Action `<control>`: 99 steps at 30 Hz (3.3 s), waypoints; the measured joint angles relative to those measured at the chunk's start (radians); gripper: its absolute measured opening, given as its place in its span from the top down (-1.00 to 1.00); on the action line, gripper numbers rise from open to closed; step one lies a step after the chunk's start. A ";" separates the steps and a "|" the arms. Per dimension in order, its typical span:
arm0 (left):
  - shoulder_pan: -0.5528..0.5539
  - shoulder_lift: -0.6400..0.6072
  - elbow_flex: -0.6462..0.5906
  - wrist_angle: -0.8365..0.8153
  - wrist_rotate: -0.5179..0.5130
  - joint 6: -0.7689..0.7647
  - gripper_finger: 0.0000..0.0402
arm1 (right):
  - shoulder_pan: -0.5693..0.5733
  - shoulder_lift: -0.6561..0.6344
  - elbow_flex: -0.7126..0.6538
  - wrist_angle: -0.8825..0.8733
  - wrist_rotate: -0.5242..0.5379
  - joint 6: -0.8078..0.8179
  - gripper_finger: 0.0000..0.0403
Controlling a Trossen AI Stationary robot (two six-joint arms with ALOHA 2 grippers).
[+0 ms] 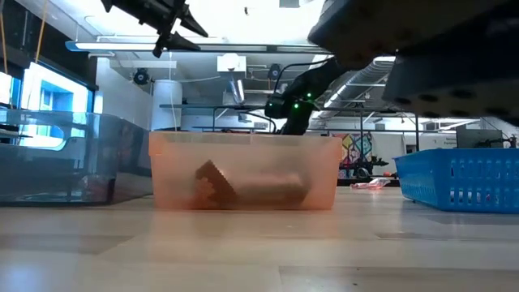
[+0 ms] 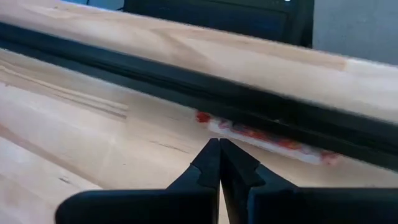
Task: Sort candy by brand, put in halloween buckets
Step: Put the white candy stick into the blue bin
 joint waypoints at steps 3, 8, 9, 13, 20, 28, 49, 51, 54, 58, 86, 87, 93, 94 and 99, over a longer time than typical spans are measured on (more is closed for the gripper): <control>0.005 0.000 0.000 0.000 -0.006 0.014 0.01 | 0.002 0.003 0.000 0.017 -0.002 0.000 1.00; 0.005 0.000 0.000 0.000 -0.006 0.030 0.01 | -0.001 0.007 0.000 0.028 -0.005 -0.005 1.00; 0.005 0.000 0.000 0.001 -0.006 0.029 0.01 | -0.002 0.010 0.000 0.033 -0.011 -0.005 1.00; 0.005 0.000 0.000 0.000 -0.008 0.021 0.01 | -0.003 0.013 0.000 0.057 -0.050 -0.017 1.00; 0.004 0.002 0.000 0.000 -0.013 -0.005 0.01 | -0.015 0.021 0.001 0.064 -0.054 -0.027 1.00; 0.003 0.002 0.001 -0.022 -0.014 -0.006 0.01 | -0.033 0.030 0.001 -0.053 0.016 -0.130 1.00; 0.003 0.002 0.001 -0.058 -0.017 -0.005 0.01 | -0.113 -0.114 0.000 -0.269 0.059 -0.399 1.00; 0.003 0.002 0.001 -0.058 -0.017 -0.005 0.01 | -0.115 -0.090 0.000 -0.240 -0.034 -0.385 1.00; 0.003 0.002 0.001 -0.058 -0.017 -0.005 0.01 | -0.095 -0.051 -0.001 -0.215 -0.075 -0.361 1.00; 0.003 0.002 0.001 -0.058 -0.017 -0.005 0.01 | -0.063 -0.013 -0.001 -0.180 -0.069 -0.338 1.00; 0.003 0.002 0.001 -0.059 -0.024 -0.005 0.01 | -0.177 0.002 -0.019 -0.651 0.383 -0.547 1.00; 0.003 0.002 0.001 -0.059 -0.024 -0.005 0.01 | -0.179 -0.006 -0.019 -0.664 0.359 -0.556 1.00; 0.003 0.002 0.001 -0.059 -0.024 -0.005 0.01 | -0.193 -0.107 -0.018 -0.682 0.325 -0.603 1.00; 0.003 0.002 0.001 -0.059 -0.024 -0.005 0.01 | -0.200 -0.122 -0.018 -0.684 0.321 -0.603 1.00; 0.003 0.002 0.001 -0.060 -0.024 -0.004 0.01 | -0.269 -0.276 -0.168 -0.565 0.295 -0.535 1.00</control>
